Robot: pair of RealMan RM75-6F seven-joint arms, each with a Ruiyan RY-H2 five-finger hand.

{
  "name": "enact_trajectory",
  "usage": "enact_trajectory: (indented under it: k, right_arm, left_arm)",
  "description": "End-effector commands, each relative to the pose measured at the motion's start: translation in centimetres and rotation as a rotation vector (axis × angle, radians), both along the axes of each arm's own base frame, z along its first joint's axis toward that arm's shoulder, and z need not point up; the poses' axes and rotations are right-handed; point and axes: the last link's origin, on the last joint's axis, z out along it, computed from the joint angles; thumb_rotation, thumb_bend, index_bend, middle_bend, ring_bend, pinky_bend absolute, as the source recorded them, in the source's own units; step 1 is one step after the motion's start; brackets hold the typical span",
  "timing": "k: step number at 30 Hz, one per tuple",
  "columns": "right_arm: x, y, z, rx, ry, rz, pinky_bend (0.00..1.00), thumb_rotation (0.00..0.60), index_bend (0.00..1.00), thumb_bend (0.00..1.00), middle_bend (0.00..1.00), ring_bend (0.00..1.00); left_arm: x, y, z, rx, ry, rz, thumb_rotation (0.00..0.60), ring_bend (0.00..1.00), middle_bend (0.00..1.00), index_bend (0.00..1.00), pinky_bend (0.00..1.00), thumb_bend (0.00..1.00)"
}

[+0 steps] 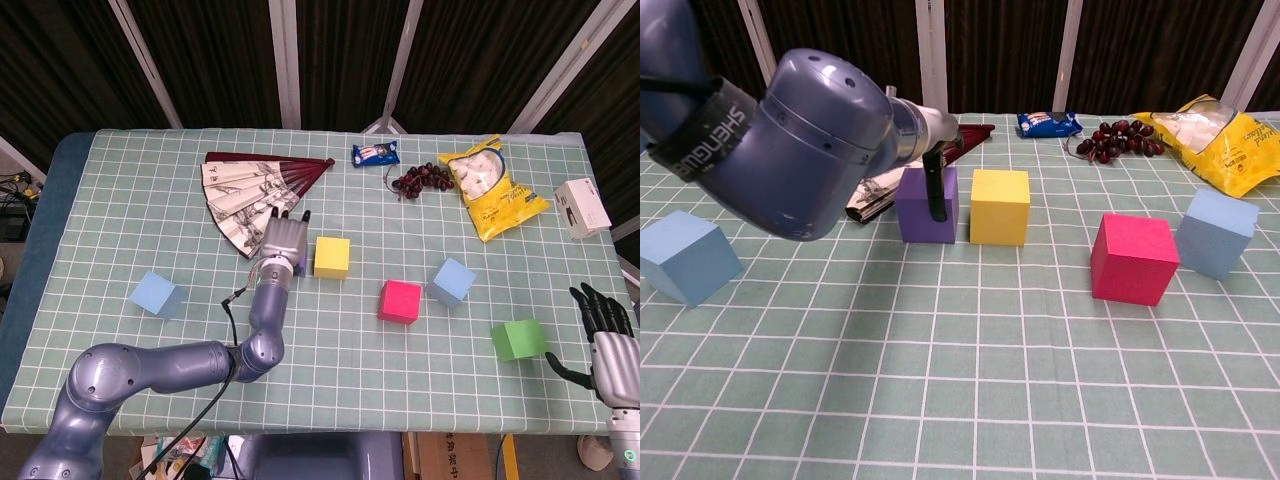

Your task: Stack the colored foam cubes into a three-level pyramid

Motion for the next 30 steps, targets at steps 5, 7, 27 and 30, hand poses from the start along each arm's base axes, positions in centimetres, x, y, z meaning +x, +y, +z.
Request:
enact_trajectory:
  k: [5, 7, 27, 30]
  right_arm:
    - [0.0, 0.0, 0.0, 0.002, -0.002, -0.001, 0.00, 0.600, 0.00, 0.24, 0.00, 0.00]
    - [0.0, 0.0, 0.0, 0.002, -0.003, -0.002, 0.00, 0.600, 0.00, 0.24, 0.00, 0.00]
    - [-0.1, 0.0, 0.0, 0.001, -0.003, -0.006, 0.00, 0.600, 0.00, 0.24, 0.00, 0.00]
    - [-0.1, -0.1, 0.0, 0.001, -0.002, -0.006, 0.00, 0.600, 0.00, 0.24, 0.00, 0.00]
  left_arm:
    - [0.4, 0.1, -0.6, -0.009, -0.008, -0.010, 0.600, 0.12, 0.44, 0.03, 0.06, 0.24]
    - [0.5, 0.1, -0.7, -0.010, -0.011, -0.012, 0.600, 0.12, 0.44, 0.03, 0.06, 0.24]
    - [0.9, 0.1, -1.8, -0.024, -0.038, -0.016, 0.600, 0.12, 0.43, 0.03, 0.06, 0.24]
    - [1.1, 0.1, -1.9, -0.025, -0.044, -0.021, 0.600, 0.12, 0.43, 0.03, 0.06, 0.24]
